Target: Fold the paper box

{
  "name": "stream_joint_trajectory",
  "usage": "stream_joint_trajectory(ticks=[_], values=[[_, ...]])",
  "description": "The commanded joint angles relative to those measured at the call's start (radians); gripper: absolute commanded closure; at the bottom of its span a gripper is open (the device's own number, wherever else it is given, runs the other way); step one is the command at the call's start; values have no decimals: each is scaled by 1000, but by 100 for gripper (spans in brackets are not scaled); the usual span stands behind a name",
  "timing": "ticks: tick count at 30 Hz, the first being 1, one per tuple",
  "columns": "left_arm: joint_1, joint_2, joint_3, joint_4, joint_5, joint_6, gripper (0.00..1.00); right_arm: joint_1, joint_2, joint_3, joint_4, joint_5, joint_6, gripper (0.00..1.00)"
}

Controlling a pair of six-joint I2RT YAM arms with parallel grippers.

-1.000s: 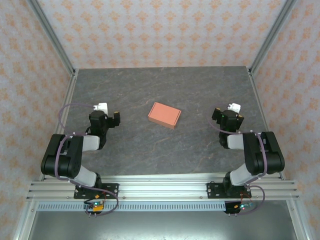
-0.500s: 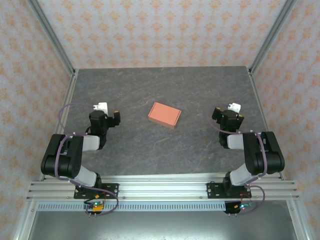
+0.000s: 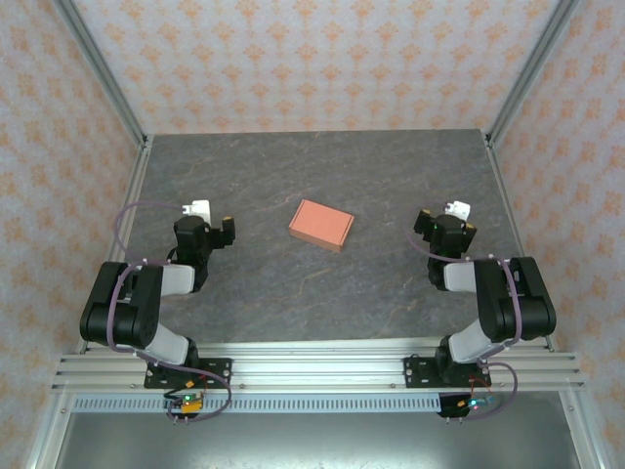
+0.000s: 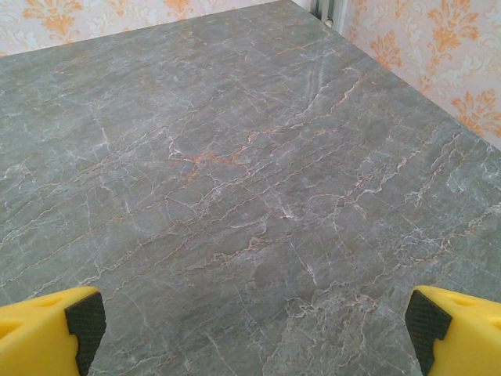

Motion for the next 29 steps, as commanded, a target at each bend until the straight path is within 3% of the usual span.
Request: stream_joint_trajectory(ticks=[1,29], values=[[-5,-7,18,34,-15,19,0,2,-9,6,9,-48,-21,1],[-6,-6,19,32,-17,20,0,-3,-10,12,-2,-89,-31,1]])
